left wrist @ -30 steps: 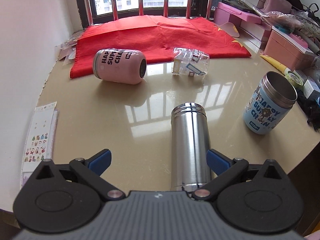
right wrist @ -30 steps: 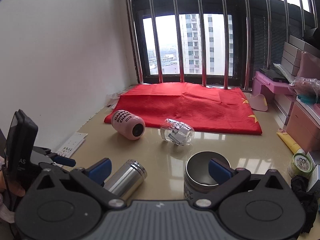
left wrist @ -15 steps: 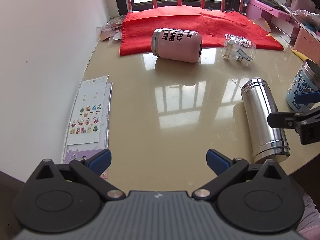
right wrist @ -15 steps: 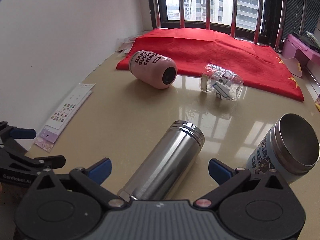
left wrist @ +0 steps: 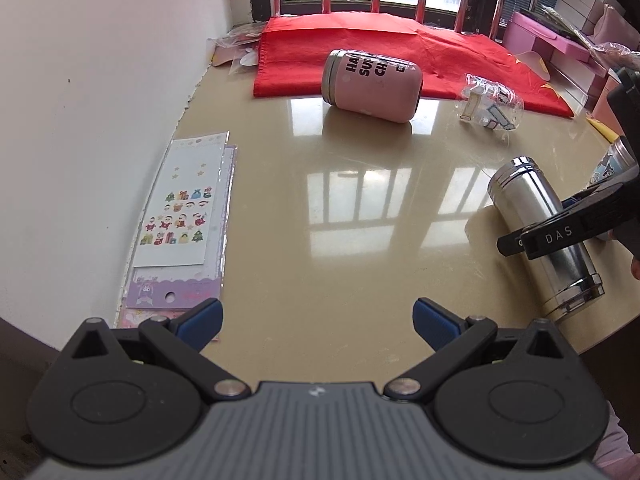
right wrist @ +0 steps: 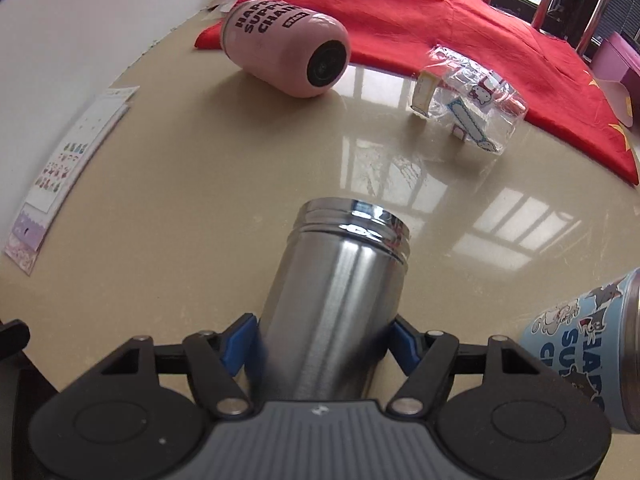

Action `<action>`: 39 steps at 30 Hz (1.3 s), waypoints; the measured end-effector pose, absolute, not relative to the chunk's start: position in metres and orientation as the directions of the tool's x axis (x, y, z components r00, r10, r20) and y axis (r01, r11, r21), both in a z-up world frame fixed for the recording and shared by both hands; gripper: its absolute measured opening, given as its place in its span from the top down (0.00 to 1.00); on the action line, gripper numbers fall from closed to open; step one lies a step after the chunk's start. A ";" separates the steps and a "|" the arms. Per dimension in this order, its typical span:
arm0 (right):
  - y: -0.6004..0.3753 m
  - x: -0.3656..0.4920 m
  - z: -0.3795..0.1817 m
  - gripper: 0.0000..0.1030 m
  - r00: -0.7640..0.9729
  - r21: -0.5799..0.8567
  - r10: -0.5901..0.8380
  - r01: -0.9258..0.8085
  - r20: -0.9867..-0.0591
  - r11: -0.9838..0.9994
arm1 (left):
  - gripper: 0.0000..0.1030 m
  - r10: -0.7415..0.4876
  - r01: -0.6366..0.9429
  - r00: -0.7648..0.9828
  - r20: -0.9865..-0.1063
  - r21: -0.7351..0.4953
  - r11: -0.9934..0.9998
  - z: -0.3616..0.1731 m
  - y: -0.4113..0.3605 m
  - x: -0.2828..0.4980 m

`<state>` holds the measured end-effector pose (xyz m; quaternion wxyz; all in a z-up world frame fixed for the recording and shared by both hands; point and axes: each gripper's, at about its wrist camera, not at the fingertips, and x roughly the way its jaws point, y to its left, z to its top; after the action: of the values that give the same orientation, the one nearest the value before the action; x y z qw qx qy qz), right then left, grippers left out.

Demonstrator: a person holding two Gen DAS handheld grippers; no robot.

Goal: Flip cup upright
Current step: 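Grasp the lying silver tumbler with the right tool, then rotate the right tool to tip the silver tumbler upright, opening up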

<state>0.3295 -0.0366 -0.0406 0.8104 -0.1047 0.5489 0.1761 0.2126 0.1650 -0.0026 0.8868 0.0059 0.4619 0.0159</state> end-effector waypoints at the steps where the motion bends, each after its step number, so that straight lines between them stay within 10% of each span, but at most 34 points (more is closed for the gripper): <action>1: -0.036 0.329 -0.042 0.33 0.332 0.007 0.155 -0.407 -0.930 0.913 | 0.00 0.034 -0.024 0.572 -0.820 0.025 0.999 -0.003 0.165 0.214; 5: -0.035 0.330 -0.042 0.33 0.336 0.004 0.150 -0.399 -0.930 0.917 | 0.00 0.038 -0.029 0.573 -0.818 0.026 0.999 -0.004 0.163 0.221; 8: -0.035 0.330 -0.040 0.07 0.339 0.003 0.147 -0.391 -0.929 0.920 | 0.00 0.039 -0.023 0.573 -0.819 0.031 0.999 -0.006 0.161 0.224; 15: -0.035 0.342 -0.043 0.08 0.335 0.016 0.148 -0.366 -0.930 0.931 | 0.00 0.047 -0.033 0.567 -0.822 0.034 0.999 -0.008 0.162 0.226; 21: -0.036 0.358 -0.045 0.36 0.278 0.075 0.174 -0.332 -0.945 0.940 | 0.00 0.049 -0.039 0.564 -0.824 0.032 0.999 -0.009 0.164 0.226; 39: -0.057 0.321 0.012 0.39 0.532 0.137 0.365 -0.419 -0.764 0.897 | 0.00 0.027 -0.052 0.608 -0.793 -0.006 0.999 0.004 0.164 0.230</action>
<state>0.3205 -0.0574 0.0123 0.8748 -0.0313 0.4284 0.2242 0.2298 0.1640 0.0044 0.8966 -0.0140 0.4422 0.0220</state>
